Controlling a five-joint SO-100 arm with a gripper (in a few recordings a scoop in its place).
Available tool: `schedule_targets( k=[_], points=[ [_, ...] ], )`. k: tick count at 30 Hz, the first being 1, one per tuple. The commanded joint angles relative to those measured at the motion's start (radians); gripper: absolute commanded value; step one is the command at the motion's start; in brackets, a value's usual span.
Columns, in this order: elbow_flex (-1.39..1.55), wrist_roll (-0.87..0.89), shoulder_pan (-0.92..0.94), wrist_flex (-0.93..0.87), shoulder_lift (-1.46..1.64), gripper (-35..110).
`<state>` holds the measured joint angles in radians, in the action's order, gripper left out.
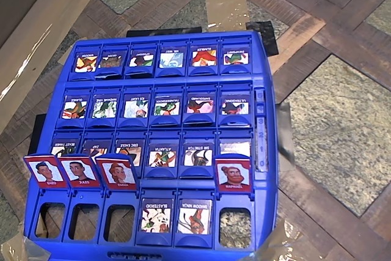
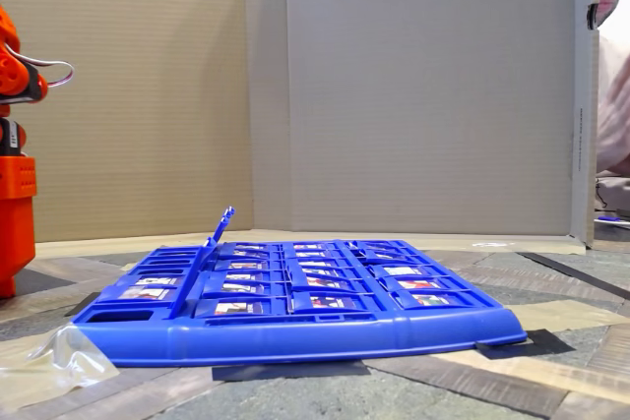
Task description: Flip A0.
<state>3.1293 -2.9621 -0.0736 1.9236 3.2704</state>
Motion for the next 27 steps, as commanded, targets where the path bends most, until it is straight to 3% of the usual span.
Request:
schedule_targets(
  k=[1,27],
  points=[
    [0.002,-0.005,-0.005,0.003,0.002,0],
    [0.002,0.06,-0.005,0.003,0.002,0]
  ],
)
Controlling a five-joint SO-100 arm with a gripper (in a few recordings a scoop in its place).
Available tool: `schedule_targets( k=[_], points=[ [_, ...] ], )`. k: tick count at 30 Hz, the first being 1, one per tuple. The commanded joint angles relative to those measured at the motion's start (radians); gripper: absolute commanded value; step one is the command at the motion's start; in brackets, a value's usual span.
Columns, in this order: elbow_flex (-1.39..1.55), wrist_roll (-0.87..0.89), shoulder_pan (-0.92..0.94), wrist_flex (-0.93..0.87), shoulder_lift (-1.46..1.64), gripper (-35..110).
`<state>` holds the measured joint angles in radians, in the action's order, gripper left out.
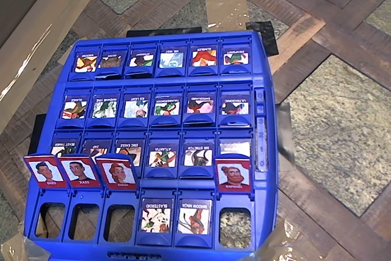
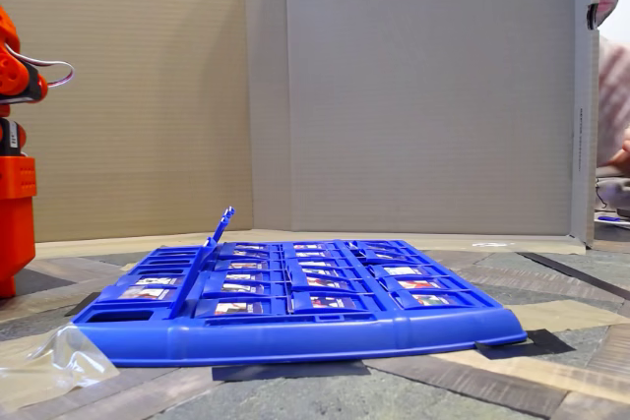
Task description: Flip A0.
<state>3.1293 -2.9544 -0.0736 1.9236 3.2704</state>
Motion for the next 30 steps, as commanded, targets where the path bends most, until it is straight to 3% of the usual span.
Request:
schedule_targets(
  k=[1,13,20,24,30],
  points=[
    [0.002,0.1,-0.005,0.003,0.002,0],
    [0.002,0.799,-0.005,0.003,0.002,0],
    [0.003,1.411,-0.006,0.002,0.0,0],
    [0.005,1.525,-0.008,-0.003,-0.003,0],
    [0.003,1.855,-0.011,-0.011,-0.002,0]
  ],
)
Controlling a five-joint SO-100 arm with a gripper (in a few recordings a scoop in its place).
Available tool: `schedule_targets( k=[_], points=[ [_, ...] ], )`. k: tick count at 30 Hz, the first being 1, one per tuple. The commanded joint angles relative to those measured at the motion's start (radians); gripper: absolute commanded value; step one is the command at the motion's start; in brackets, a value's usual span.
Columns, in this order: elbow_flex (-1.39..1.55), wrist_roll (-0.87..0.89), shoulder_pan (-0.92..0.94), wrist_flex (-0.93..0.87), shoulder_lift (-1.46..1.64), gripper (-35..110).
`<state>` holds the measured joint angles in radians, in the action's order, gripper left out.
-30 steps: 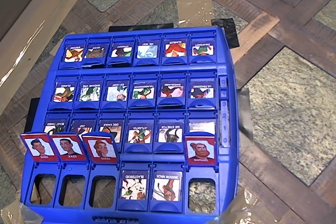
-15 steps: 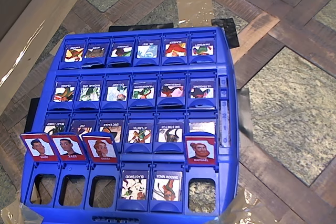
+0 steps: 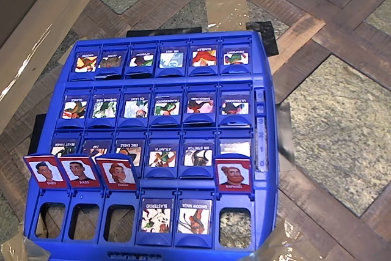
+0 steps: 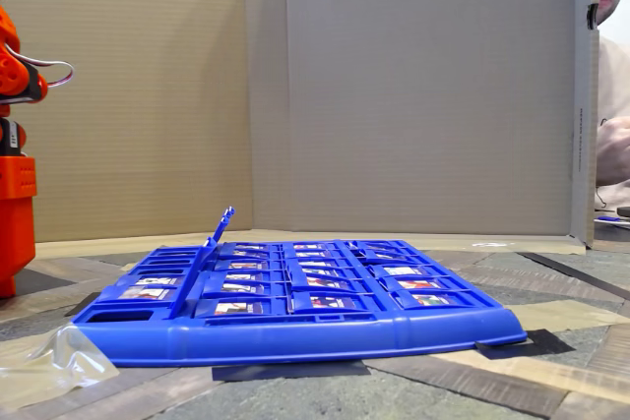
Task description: Flip A0.
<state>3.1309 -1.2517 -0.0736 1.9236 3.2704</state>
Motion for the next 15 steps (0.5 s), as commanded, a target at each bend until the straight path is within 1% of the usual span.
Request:
schedule_targets(
  k=[1,3,7,11,15],
  points=[
    [0.002,0.233,-0.011,-0.018,-0.002,0],
    [-0.002,0.408,-0.009,-0.038,-0.002,0],
    [-0.006,0.635,-0.009,-0.058,0.0,0],
    [-0.011,0.742,-0.005,-0.066,0.006,1],
    [-0.037,0.867,-0.006,-0.115,-0.008,1]
  ],
)
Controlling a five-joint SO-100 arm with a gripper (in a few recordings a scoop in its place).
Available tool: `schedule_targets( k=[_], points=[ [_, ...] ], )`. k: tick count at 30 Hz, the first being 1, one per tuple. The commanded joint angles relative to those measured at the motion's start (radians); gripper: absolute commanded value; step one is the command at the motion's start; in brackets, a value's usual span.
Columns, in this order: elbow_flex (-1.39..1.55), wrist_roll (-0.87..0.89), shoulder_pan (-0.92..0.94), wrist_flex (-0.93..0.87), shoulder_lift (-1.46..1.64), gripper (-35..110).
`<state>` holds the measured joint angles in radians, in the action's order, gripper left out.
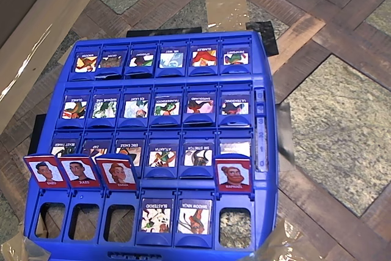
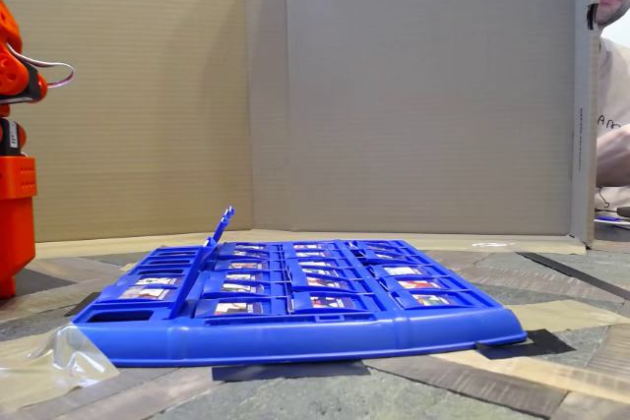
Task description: Flip A0.
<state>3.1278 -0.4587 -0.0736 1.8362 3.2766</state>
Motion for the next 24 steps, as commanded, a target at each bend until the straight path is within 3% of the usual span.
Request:
schedule_targets(
  k=[1,7,15,24],
  points=[
    [-0.052,0.1,-0.011,-0.058,-0.02,1],
    [-0.147,0.316,-0.025,-0.183,-0.129,1],
    [-0.291,0.449,-0.061,-0.434,-0.301,0],
    [-0.511,0.261,-0.095,-0.655,-0.569,0]
  ],
)
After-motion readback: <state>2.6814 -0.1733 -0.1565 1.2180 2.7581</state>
